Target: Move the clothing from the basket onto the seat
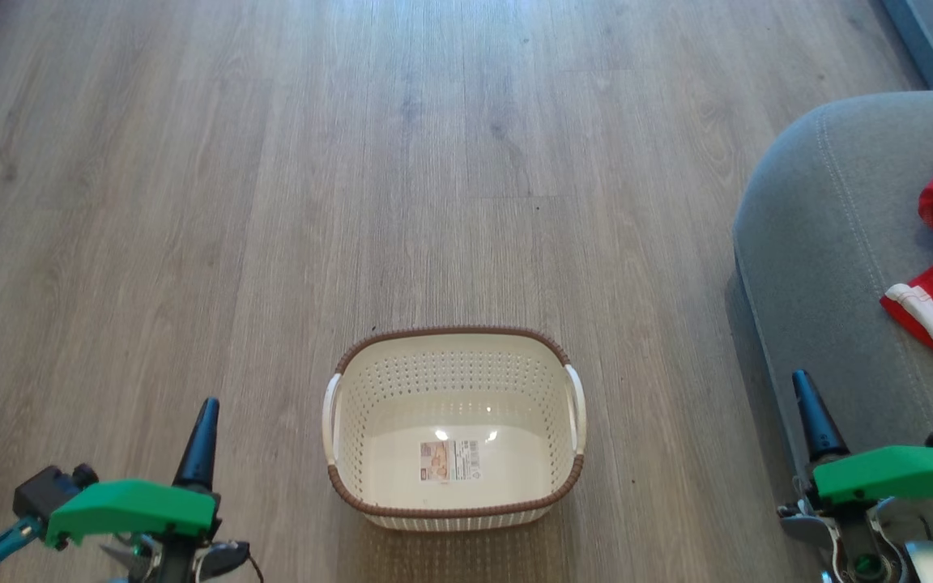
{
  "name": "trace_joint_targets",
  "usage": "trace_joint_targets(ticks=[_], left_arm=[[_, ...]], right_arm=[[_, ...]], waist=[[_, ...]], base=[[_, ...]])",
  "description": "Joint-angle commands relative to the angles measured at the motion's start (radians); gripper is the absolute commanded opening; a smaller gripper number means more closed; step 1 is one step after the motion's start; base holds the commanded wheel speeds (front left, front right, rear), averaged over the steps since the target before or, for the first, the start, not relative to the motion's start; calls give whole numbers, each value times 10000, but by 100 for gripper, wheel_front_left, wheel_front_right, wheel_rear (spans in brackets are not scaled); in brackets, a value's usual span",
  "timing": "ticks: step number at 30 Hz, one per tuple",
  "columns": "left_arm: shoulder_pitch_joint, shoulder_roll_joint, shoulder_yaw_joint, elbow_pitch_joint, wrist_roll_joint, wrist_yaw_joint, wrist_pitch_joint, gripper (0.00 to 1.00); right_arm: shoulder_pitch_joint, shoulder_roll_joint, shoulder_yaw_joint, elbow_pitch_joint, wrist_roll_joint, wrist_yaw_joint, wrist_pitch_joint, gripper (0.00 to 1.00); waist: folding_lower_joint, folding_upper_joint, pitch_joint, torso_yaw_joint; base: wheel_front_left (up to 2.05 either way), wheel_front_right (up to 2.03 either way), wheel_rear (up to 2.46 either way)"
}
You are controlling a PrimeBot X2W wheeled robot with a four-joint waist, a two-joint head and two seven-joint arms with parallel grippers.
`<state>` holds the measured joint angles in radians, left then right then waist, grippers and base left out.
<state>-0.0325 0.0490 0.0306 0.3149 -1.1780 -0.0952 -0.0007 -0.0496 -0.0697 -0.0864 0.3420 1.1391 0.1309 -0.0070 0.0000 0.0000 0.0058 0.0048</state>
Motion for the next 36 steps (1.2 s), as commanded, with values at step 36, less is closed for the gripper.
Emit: trace_joint_targets(ticks=[36], left_arm=[[-744, 13, 802, -674, -4054, -340, 1075, 0]], right_arm=[[-577, 181, -255, -937, 4421, -2, 1136, 0]], waist=[[0, 0, -25, -45]], base=[[0, 0, 0]])
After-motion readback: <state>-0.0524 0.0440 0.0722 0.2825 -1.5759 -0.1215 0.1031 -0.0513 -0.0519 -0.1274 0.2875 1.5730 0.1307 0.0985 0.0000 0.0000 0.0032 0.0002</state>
